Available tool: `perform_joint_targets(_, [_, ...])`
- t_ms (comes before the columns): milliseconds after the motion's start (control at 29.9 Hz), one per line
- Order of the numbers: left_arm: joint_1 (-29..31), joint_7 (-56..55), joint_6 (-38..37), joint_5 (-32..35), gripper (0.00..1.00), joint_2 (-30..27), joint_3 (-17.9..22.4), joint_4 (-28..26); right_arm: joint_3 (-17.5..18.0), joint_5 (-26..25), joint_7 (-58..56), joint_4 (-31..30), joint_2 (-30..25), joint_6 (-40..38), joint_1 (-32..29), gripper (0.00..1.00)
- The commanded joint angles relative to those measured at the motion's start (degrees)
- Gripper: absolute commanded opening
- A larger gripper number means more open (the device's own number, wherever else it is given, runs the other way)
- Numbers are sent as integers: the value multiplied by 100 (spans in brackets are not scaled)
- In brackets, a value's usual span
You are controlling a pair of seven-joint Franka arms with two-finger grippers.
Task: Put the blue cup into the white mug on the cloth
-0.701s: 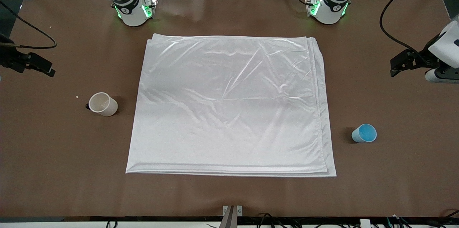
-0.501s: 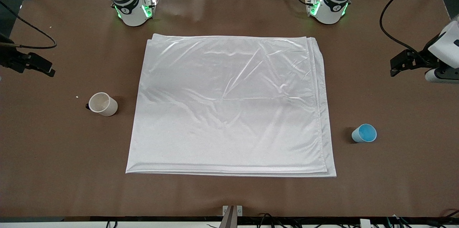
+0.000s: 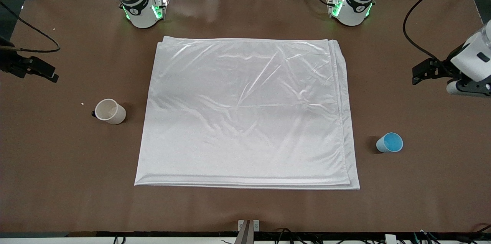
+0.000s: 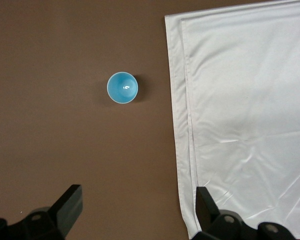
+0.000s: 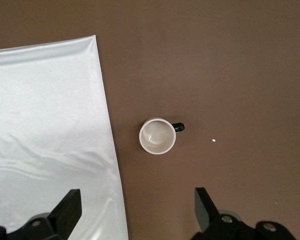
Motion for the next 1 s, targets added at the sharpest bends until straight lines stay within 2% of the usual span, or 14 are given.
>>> perform_joint_targets(0, [86,136,-3,146,100,500,39,148,4,97,72,-188,-40,36,-43,100])
perform_joint_targets(234, [428,233,366,84,100,966,91,157,4,62,-7,-461,-75,62,-34,100])
perform_joint_targets(501, [481,365,814,119,100,1397,100,157,4,53,-78,-637,-75,228,-43,100])
perform_joint_targets(601, [517,365,973,128,100,1528,100,157,4,61,-122,-970,-136,404,-43,100])
perform_joint_targets(969, [622,470,1772,146,100,2108,118,157,-40,97,-1939,-1998,-110,1669,-271,100])
